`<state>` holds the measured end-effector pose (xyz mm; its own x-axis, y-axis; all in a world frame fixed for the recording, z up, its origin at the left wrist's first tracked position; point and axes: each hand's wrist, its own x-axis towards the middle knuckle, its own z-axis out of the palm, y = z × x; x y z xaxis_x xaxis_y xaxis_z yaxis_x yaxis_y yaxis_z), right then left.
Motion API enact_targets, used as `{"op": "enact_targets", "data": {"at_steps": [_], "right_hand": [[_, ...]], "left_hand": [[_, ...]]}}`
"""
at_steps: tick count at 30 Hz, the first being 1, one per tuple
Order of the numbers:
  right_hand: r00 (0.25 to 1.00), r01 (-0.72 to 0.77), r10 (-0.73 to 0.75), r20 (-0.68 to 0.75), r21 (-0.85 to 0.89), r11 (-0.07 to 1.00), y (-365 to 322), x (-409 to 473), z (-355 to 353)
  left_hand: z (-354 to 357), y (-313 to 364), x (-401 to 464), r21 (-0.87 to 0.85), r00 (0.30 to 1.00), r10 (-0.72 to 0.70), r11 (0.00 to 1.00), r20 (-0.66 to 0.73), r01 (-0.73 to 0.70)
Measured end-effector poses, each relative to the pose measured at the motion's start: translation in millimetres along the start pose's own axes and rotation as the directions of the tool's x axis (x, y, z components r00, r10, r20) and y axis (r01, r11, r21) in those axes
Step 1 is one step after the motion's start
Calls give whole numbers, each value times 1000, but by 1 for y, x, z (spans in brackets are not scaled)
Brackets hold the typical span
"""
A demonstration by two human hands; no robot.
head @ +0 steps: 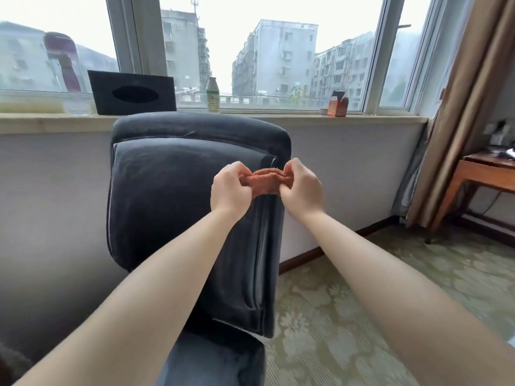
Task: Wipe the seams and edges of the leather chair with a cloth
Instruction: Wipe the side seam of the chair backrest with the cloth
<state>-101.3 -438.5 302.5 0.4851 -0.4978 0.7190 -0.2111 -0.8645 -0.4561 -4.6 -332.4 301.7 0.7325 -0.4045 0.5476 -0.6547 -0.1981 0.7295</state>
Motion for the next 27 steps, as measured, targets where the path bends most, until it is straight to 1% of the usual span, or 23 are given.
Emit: {"op": "enact_targets", "data": {"at_steps": [2,4,6,8,10,12,13,20,25,27], "right_hand": [[997,17,-13,-71,42,999,0,22,1],[993,44,-40,-110,32,999,2,40,6],[987,108,-112,-116,-42,993,7,50,14],[956,232,-256,-142,-164,959,15,50,24],[906,325,-382,-183,-278,904,25,44,36],[882,347,-419,-217,-303,888,33,39,48],[878,350,-423,-225,-301,887,35,37,52],[876,396,-451,-173,-278,875,47,1,80],[872,401,-454,-183,-266,877,49,-16,90],[872,397,-446,-202,-242,885,49,-22,94]], "left_hand": [[1,11,21,54,994,107,993,-27,-105],[2,21,39,141,983,185,973,-16,-181],[6,24,51,244,971,241,941,6,-235],[10,17,56,329,955,294,899,40,-290],[13,5,55,422,911,403,813,88,-401],[15,-8,54,461,846,518,723,130,-514],[15,-12,54,458,824,549,701,142,-546],[19,-56,39,446,734,662,617,150,-648],[27,-79,22,490,729,676,602,107,-630],[30,-87,15,485,716,693,598,87,-638]]}}
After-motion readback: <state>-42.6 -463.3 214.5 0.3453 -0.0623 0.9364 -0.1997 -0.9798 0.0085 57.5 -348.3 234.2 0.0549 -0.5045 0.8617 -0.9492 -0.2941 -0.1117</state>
